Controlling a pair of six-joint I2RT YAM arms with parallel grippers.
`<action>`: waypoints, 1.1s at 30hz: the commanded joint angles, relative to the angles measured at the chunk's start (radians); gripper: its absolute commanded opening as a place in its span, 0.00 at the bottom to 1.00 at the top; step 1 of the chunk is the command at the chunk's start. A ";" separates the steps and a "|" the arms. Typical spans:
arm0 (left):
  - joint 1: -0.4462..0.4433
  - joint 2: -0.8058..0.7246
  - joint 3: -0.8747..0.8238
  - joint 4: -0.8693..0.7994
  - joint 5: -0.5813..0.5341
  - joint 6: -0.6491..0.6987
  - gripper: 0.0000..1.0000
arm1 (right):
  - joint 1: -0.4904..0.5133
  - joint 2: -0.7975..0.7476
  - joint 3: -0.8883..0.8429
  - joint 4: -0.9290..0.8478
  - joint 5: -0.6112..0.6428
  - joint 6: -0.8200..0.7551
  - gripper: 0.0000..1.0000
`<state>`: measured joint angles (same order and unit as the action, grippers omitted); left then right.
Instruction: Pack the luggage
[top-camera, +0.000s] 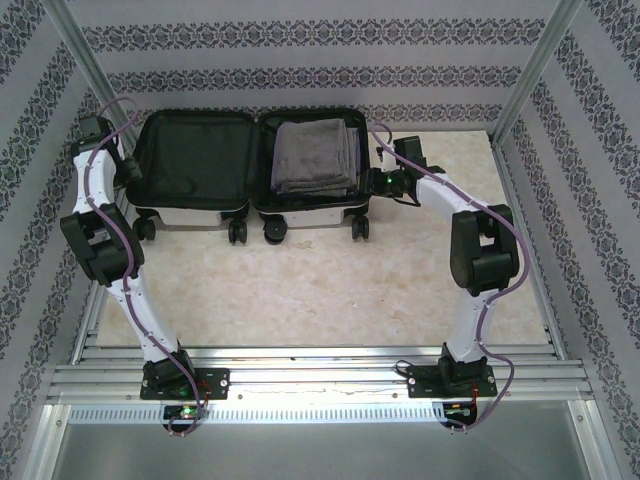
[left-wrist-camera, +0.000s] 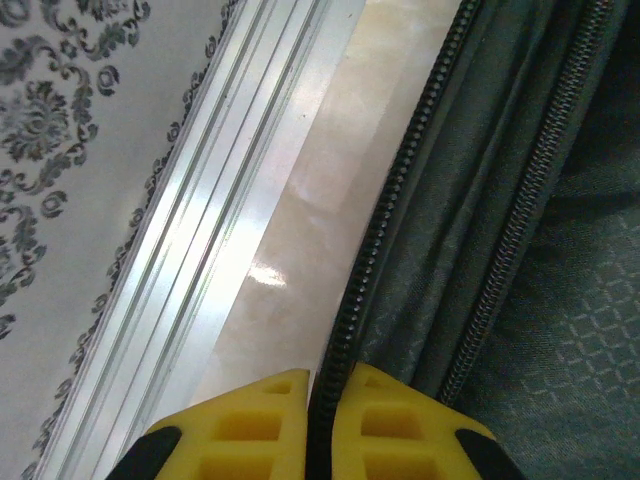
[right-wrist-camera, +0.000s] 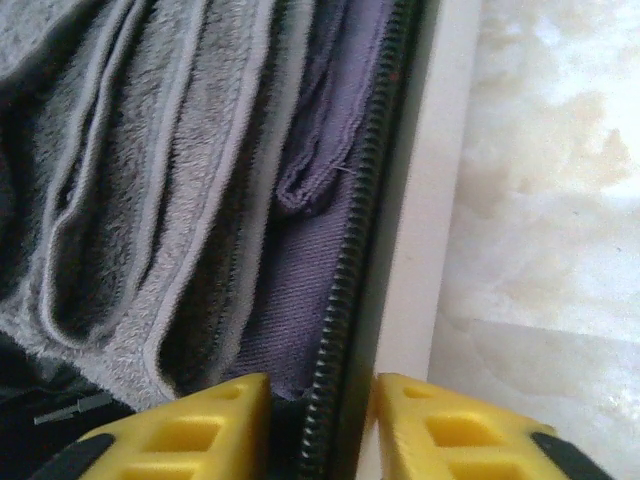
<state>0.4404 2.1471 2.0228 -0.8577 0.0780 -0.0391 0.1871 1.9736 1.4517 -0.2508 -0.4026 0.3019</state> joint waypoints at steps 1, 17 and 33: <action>-0.040 -0.140 0.024 0.004 0.010 -0.120 0.00 | 0.017 -0.003 -0.005 -0.037 -0.002 -0.033 0.23; -0.147 -0.480 -0.063 -0.029 -0.041 -0.139 0.00 | 0.145 -0.190 -0.247 -0.032 -0.043 -0.052 0.00; -0.499 -0.563 0.079 -0.105 -0.106 -0.110 0.00 | 0.240 -0.283 -0.331 0.000 -0.077 -0.002 0.00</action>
<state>0.0372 1.5906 2.0472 -0.9749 -0.0792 -0.0982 0.3473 1.6894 1.1381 -0.2459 -0.2386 0.3531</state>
